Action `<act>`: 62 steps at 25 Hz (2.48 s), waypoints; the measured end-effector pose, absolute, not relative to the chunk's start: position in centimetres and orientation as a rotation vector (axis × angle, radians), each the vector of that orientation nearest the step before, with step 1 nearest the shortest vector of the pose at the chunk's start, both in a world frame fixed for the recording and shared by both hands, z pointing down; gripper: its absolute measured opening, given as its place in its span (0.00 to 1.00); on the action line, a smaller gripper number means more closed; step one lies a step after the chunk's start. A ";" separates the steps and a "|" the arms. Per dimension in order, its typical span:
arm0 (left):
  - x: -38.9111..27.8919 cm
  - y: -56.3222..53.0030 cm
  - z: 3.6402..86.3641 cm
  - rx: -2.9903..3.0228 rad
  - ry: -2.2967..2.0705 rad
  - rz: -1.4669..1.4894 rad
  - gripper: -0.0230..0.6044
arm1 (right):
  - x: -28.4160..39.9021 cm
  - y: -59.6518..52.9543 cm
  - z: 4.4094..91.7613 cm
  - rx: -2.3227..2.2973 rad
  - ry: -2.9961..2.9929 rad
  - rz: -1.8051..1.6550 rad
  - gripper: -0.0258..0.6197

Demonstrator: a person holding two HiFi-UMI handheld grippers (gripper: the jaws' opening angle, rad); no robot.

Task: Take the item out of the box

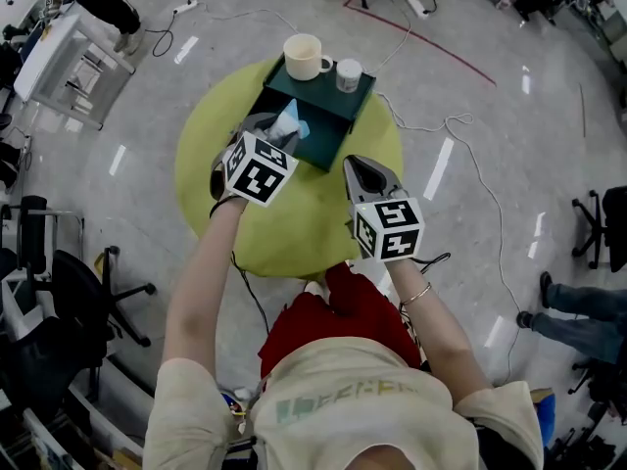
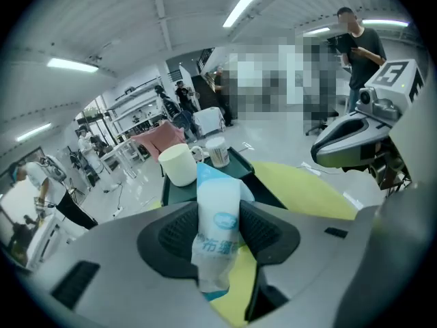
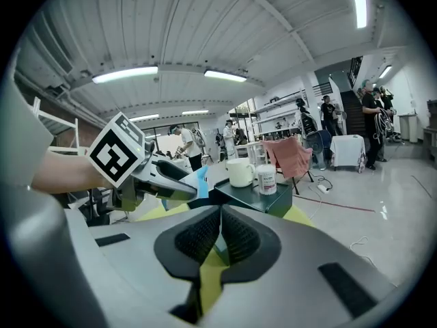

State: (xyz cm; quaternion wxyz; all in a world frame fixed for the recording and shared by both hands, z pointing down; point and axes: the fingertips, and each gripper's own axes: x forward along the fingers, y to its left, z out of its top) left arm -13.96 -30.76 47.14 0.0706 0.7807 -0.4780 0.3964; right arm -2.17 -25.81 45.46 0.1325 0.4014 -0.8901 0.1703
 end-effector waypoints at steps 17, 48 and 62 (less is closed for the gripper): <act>-17.0 -25.2 42.6 2.294 -1.612 0.973 0.35 | -4.3 -22.1 42.1 1.142 -2.642 0.414 0.10; -20.2 -15.3 37.7 2.245 -1.805 0.620 0.35 | -7.5 -15.2 38.5 1.114 -2.721 0.329 0.10; -21.8 -10.3 35.4 2.184 -1.930 0.455 0.35 | -7.8 -12.3 37.2 1.104 -2.753 0.303 0.10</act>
